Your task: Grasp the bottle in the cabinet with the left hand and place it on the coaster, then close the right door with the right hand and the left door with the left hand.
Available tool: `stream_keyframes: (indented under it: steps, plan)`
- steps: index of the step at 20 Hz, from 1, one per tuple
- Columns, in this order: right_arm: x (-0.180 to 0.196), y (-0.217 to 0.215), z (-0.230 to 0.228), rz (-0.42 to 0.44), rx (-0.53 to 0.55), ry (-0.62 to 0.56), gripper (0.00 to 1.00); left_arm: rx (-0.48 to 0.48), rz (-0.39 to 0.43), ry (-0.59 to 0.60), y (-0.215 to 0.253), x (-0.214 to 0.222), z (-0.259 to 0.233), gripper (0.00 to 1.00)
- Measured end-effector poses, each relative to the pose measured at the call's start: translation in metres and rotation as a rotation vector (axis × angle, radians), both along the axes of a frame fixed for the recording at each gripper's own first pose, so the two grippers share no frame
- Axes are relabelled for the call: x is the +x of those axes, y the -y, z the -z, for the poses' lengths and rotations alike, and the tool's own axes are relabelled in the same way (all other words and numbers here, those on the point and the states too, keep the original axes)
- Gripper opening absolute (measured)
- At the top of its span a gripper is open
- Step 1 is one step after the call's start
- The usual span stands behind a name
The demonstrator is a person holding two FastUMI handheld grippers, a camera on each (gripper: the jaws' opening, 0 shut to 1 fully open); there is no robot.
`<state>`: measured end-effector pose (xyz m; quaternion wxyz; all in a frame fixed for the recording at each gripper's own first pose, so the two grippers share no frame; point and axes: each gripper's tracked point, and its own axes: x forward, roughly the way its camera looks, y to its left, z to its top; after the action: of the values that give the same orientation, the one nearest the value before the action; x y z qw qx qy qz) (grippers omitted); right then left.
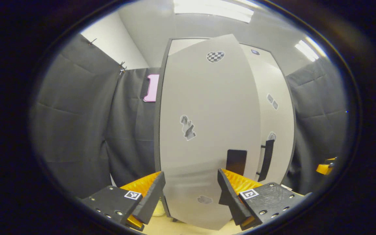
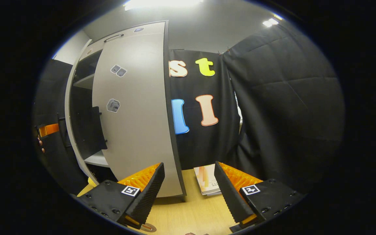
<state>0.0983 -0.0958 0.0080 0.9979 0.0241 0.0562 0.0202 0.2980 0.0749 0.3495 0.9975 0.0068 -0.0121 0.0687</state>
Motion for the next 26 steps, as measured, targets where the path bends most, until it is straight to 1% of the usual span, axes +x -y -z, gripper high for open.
stream_keyframes:
  steps: [3, 7, 9, 11, 12, 13, 17, 19, 20, 21, 22, 23, 26]
  plan:
    - [0.003, 0.002, 0.0, -0.01, -0.004, 0.001, 0.98, -0.009, -0.056, 0.043, -0.007, -0.021, -0.002, 0.99]
    - [0.008, -0.003, -0.01, -0.03, 0.009, 0.029, 0.98, -0.049, -0.044, 0.061, -0.001, -0.055, 0.008, 0.99]
    - [0.01, -0.006, -0.018, -0.04, 0.002, 0.061, 0.97, -0.075, -0.062, 0.059, 0.001, -0.072, 0.016, 0.99]
    - [0.011, -0.021, -0.019, -0.1, 0.006, 0.068, 0.97, -0.127, -0.086, 0.051, 0.006, -0.09, 0.027, 0.99]
    - [0.011, -0.028, -0.016, -0.128, 0.01, 0.062, 0.92, -0.156, -0.075, 0.044, 0.013, -0.096, 0.032, 0.99]
    - [0.008, -0.03, -0.014, -0.147, 0.01, 0.058, 0.97, -0.175, -0.071, 0.036, 0.018, -0.102, 0.038, 0.99]
    - [0.002, -0.036, -0.006, -0.205, 0.015, 0.037, 0.97, -0.155, -0.126, 0.01, 0.024, -0.128, 0.045, 0.99]
    - [-0.001, -0.031, -0.003, -0.222, 0.001, 0.034, 0.97, -0.15, -0.141, 0.013, 0.031, -0.14, 0.045, 0.99]
    - [-0.003, -0.028, -0.001, -0.229, -0.009, 0.034, 0.97, -0.154, -0.149, 0.018, 0.035, -0.148, 0.046, 0.99]
    - [-0.004, -0.025, 0.002, -0.238, -0.019, 0.035, 0.97, -0.162, -0.157, 0.023, 0.037, -0.155, 0.048, 0.93]
    - [-0.006, -0.022, 0.005, -0.246, -0.028, 0.037, 0.98, -0.173, -0.171, 0.025, 0.039, -0.162, 0.051, 0.96]
    - [-0.008, -0.018, 0.01, -0.252, -0.037, 0.037, 0.98, -0.187, -0.19, 0.025, 0.039, -0.17, 0.055, 0.93]
    - [-0.015, -0.016, 0.023, -0.284, -0.054, 0.023, 0.97, -0.206, -0.229, 0.024, 0.04, -0.191, 0.063, 0.93]
